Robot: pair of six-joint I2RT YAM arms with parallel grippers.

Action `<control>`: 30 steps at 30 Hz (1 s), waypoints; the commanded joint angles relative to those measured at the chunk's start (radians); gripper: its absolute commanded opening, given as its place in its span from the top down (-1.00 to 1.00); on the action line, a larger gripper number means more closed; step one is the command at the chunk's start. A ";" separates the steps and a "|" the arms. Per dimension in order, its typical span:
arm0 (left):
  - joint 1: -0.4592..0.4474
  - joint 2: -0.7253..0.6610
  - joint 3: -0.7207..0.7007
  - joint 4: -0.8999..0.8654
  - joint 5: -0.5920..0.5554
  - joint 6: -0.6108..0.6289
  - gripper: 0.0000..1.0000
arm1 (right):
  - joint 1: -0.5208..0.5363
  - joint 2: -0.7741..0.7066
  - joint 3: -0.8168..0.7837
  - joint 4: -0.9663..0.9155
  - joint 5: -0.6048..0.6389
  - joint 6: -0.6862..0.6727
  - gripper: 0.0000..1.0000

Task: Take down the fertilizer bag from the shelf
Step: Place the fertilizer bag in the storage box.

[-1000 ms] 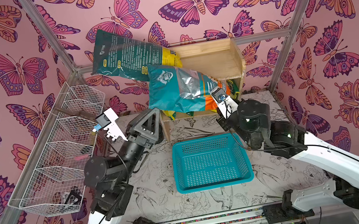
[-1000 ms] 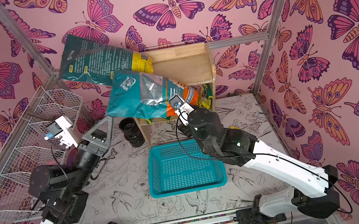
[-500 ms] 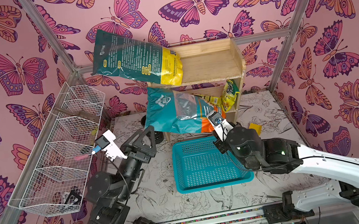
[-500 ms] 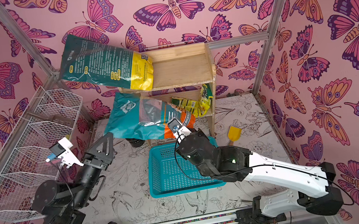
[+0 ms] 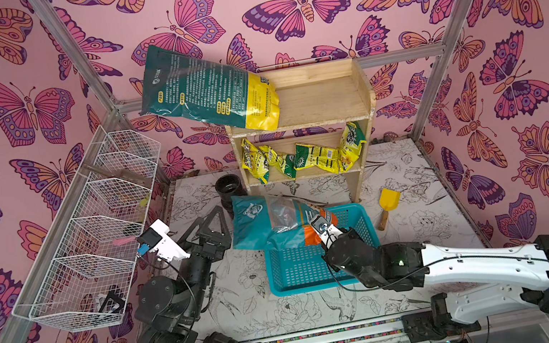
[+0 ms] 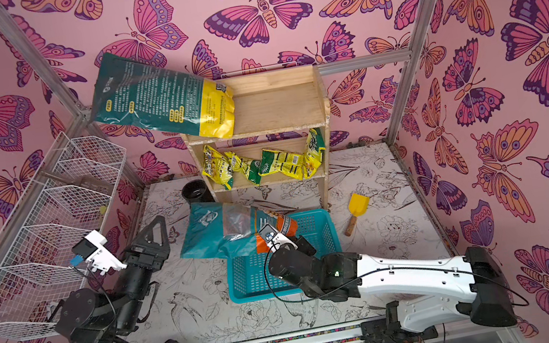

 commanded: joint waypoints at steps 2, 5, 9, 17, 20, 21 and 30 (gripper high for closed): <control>0.001 -0.022 -0.040 -0.003 -0.030 0.018 -1.00 | 0.003 0.017 0.028 0.382 0.032 0.089 1.00; 0.001 -0.036 -0.069 -0.003 -0.043 0.012 -1.00 | 0.003 0.049 0.006 0.411 0.015 0.109 1.00; 0.001 -0.047 -0.103 -0.011 -0.059 0.007 -1.00 | 0.002 0.060 -0.045 0.405 0.013 0.187 1.00; 0.002 -0.051 -0.136 -0.013 -0.072 0.000 -1.00 | 0.001 0.045 -0.129 0.297 0.007 0.308 1.00; 0.001 -0.047 -0.137 -0.012 -0.073 -0.002 -1.00 | 0.001 0.056 -0.147 0.294 0.014 0.330 1.00; 0.001 -0.044 -0.137 -0.012 -0.073 -0.004 -1.00 | 0.001 0.064 -0.146 0.289 0.012 0.331 0.99; 0.001 -0.007 -0.170 -0.026 -0.029 -0.066 -1.00 | 0.000 0.122 -0.095 0.213 -0.032 0.322 -0.04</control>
